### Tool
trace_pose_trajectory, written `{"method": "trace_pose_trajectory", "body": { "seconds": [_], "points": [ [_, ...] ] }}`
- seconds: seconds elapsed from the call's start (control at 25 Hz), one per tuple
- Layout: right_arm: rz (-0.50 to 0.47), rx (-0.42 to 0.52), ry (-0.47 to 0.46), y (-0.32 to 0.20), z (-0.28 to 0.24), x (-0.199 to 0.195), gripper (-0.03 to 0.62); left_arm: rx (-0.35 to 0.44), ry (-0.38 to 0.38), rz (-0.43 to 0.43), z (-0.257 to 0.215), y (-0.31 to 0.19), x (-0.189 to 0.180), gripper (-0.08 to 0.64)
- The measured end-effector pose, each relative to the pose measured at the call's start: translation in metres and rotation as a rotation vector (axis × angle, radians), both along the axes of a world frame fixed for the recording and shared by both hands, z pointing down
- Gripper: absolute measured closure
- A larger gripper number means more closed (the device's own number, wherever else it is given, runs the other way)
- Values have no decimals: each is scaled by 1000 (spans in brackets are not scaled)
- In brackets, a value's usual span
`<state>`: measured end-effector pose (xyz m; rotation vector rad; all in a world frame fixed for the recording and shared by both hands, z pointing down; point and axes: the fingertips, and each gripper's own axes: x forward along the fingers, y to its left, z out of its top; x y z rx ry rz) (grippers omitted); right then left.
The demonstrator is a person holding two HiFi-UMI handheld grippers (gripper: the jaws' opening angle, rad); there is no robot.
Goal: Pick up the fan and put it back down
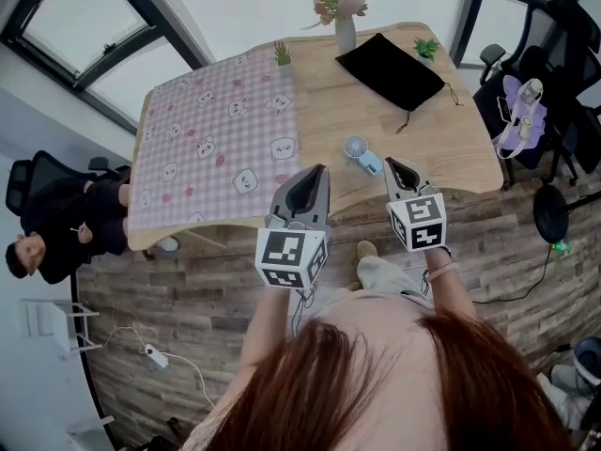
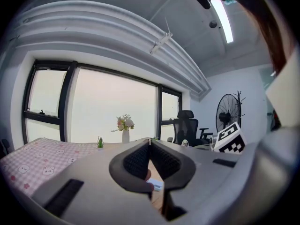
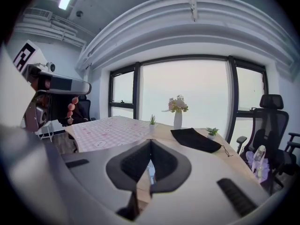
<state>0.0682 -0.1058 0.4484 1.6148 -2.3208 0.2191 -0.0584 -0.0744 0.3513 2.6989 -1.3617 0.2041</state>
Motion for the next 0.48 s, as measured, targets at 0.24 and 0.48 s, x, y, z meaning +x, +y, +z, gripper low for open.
{"method": "trace_pose_trajectory", "body": {
  "seconds": [0.24,0.48],
  "points": [
    [2,33,-22,13,-18,0,592,11,-3,7,-4,8,1,548],
    [-1,86,-17,22,-39,-2,592,20,-3,13,-6,14,1,548]
  ]
}}
